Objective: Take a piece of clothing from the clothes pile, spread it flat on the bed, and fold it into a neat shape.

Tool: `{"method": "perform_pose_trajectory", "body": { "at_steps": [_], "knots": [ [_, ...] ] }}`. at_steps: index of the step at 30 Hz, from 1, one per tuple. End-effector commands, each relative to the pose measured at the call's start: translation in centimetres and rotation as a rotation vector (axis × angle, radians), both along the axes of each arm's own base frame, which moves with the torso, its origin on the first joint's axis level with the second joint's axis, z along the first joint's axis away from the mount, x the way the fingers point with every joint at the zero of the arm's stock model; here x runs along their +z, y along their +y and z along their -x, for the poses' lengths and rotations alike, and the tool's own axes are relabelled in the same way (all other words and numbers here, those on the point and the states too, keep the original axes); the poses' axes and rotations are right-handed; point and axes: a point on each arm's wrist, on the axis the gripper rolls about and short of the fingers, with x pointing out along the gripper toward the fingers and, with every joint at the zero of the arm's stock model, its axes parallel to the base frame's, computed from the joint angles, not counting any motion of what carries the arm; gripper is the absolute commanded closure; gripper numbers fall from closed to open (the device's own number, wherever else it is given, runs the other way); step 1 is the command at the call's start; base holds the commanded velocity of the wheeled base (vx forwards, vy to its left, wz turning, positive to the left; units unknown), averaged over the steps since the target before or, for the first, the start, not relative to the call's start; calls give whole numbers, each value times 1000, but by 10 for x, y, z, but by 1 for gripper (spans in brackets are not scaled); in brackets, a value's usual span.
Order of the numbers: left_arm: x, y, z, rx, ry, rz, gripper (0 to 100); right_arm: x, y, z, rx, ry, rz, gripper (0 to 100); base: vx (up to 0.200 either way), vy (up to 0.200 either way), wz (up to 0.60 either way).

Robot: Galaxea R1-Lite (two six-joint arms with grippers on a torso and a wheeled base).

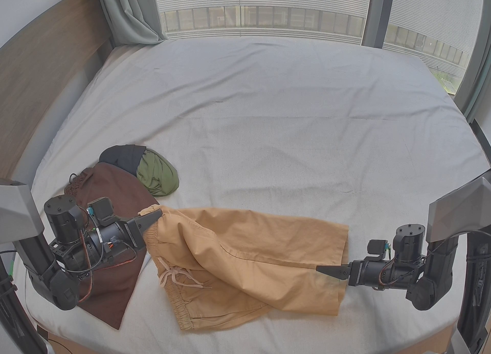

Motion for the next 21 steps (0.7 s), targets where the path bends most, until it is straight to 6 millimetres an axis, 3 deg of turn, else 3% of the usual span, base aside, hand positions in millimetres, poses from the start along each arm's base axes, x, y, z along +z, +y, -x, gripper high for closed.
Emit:
{"method": "perform_pose_trajectory", "body": {
  "at_steps": [1, 21],
  "knots": [
    [1, 0, 0, 0, -5, 1, 100, -1, 8, -1, 25, -6, -4, 0, 0, 0, 0],
    [1, 0, 0, -2, -3, 1, 100, 2, 29, -6, 46, 25, -79, 0, 0, 0, 0]
  ]
}}
